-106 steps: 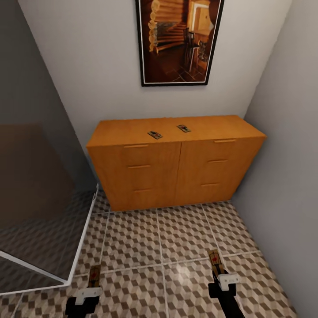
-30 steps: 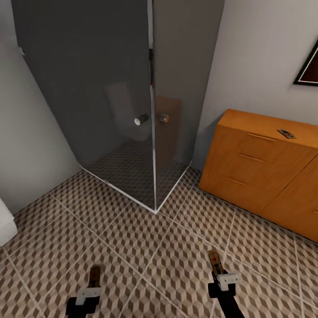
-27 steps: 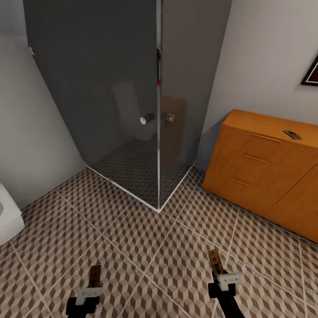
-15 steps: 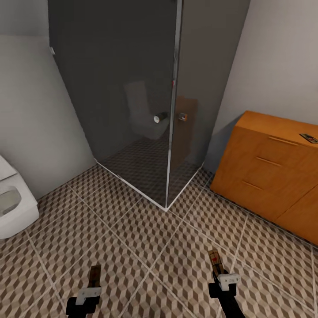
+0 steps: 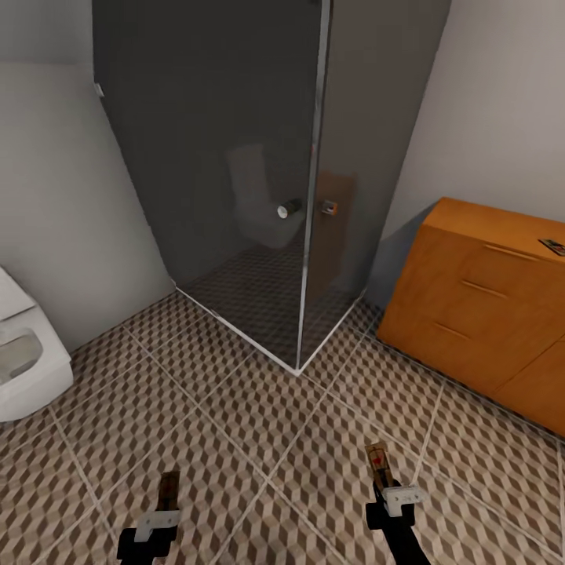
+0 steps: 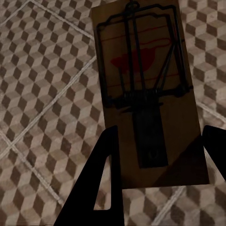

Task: Take the four mousetraps from the cabinet in the bathroom and place them on the bathroom floor. Make sure all four end up on the same floor surface, and ensure that at least two of them are either under or directly next to the same bathroom sink.

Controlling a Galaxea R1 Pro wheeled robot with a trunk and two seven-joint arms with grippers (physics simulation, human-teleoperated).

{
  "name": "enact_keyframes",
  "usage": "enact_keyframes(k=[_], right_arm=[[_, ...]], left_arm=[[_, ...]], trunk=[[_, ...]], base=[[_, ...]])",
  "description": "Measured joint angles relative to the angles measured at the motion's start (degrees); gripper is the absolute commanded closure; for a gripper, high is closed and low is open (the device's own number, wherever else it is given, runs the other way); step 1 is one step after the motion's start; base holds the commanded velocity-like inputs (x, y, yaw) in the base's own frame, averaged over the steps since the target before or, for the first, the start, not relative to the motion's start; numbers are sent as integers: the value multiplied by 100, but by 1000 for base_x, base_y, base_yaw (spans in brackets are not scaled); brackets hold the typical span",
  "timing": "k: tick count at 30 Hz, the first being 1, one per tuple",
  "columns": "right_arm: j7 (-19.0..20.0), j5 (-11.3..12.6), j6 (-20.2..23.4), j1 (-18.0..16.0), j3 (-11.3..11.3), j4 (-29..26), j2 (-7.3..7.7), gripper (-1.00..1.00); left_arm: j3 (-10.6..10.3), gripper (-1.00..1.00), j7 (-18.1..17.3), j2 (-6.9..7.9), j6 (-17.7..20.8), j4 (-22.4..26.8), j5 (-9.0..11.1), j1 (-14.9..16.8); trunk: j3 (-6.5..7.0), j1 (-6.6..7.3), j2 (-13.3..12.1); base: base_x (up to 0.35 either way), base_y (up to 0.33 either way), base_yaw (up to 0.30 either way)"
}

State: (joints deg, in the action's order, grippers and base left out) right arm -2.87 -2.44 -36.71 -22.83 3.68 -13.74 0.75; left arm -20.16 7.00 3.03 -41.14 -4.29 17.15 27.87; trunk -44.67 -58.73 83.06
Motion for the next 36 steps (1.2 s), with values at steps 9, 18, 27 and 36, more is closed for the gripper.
enact_keyframes(k=[9,18,27,36], right_arm=[[0,1,0,-1,-1,1,-9,100],[0,1,0,-1,-1,1,-10,100],[0,1,0,0,-1,1,-10,100],[0,1,0,0,-1,1,-10,100]], left_arm=[[0,100,0,0,0,1,0,-2],[0,100,0,0,0,1,0,0],[0,100,0,0,0,0,0,-1],[0,100,0,0,0,0,0,-2]], trunk=[[0,0,0],[0,0,0],[-18,0,0],[-46,0,0]], base=[[0,0,275],[0,0,285],[0,0,281],[0,0,279]])
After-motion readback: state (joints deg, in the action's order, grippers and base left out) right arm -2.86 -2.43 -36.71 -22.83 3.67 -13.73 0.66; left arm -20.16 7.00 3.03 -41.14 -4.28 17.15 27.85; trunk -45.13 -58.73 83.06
